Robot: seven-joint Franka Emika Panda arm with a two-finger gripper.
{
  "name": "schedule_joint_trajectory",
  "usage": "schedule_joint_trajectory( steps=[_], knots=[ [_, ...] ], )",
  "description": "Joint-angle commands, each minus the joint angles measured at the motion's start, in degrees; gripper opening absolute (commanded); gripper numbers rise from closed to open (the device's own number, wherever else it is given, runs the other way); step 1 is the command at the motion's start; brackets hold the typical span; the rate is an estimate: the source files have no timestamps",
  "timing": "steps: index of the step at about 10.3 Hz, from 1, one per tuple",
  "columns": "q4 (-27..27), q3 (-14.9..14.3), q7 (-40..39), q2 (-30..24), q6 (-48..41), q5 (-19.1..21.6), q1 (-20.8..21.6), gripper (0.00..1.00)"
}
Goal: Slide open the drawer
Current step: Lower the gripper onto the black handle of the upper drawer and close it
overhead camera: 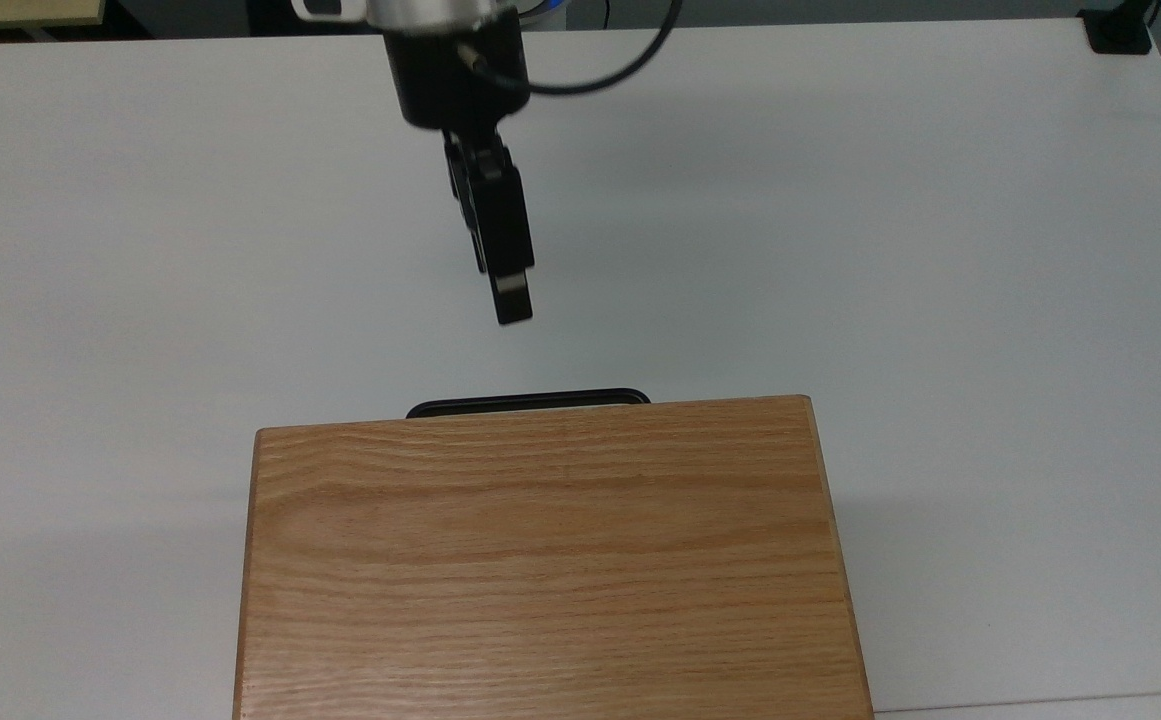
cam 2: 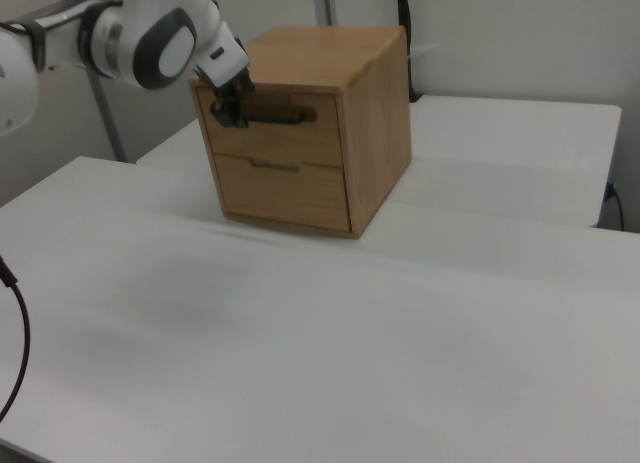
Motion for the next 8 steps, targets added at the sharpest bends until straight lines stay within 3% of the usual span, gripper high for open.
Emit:
schedule_joint_trajectory(
  steps=[1,4,6,8],
  knots=[
    [0.4,-1.1,1.3,4.9,6.1,0.7,1.6,0.66],
    [0.5,-1.2,1.2,8.2,10.0,0.8,1.5,0.54],
    [0.5,-2.5,1.2,8.2,10.8,1.0,1.7,0.44],
    [0.5,-2.6,1.2,8.0,10.8,0.9,1.7,0.4]
  ],
)
